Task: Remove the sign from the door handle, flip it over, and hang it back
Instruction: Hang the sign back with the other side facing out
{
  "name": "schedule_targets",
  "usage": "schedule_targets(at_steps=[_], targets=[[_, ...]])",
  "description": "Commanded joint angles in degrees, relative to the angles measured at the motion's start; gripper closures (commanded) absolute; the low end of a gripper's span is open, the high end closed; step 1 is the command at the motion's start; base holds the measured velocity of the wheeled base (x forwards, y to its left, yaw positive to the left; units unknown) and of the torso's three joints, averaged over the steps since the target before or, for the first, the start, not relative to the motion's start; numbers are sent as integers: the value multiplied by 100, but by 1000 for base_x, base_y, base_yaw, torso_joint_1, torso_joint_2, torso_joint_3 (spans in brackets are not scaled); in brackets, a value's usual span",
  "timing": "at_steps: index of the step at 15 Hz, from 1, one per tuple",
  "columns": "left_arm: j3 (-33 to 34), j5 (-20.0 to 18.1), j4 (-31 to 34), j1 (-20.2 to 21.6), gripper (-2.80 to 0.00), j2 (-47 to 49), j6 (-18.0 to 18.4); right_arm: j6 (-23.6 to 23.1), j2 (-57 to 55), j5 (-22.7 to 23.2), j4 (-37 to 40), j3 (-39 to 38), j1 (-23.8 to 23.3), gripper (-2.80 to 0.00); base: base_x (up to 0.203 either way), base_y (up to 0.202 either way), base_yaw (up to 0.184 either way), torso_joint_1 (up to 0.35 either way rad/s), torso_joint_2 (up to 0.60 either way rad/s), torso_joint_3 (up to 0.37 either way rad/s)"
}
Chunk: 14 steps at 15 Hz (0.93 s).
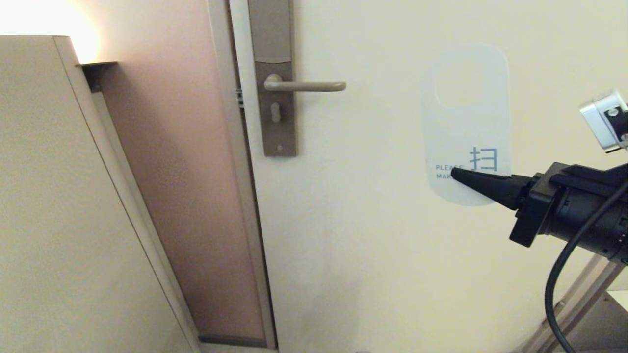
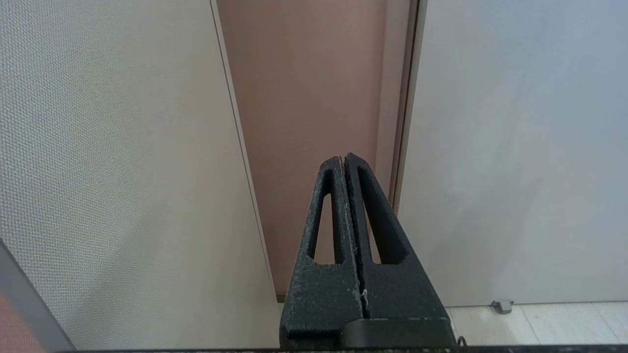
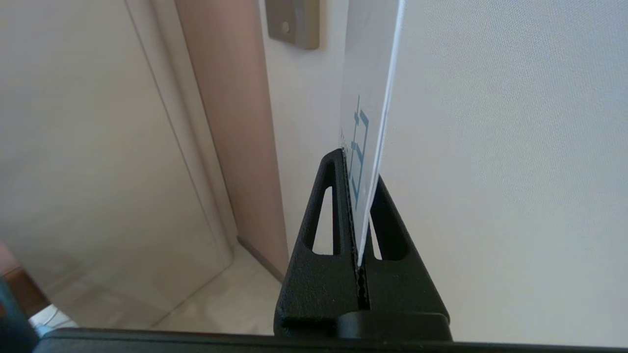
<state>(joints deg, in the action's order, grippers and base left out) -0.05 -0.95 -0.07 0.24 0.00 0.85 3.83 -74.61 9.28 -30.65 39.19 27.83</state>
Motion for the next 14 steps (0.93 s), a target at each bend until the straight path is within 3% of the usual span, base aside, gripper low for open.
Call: schedule_targets(at_steps=[1, 14], targets=[[-4, -1, -1, 2, 0, 9, 3, -2, -317, 4, -171, 19, 3, 0, 0, 0, 0, 0, 0, 0], [-4, -1, -1, -7, 0, 9, 3, 30, -1499, 4, -1064, 786, 184, 0, 0, 0, 0, 0, 0, 0]])
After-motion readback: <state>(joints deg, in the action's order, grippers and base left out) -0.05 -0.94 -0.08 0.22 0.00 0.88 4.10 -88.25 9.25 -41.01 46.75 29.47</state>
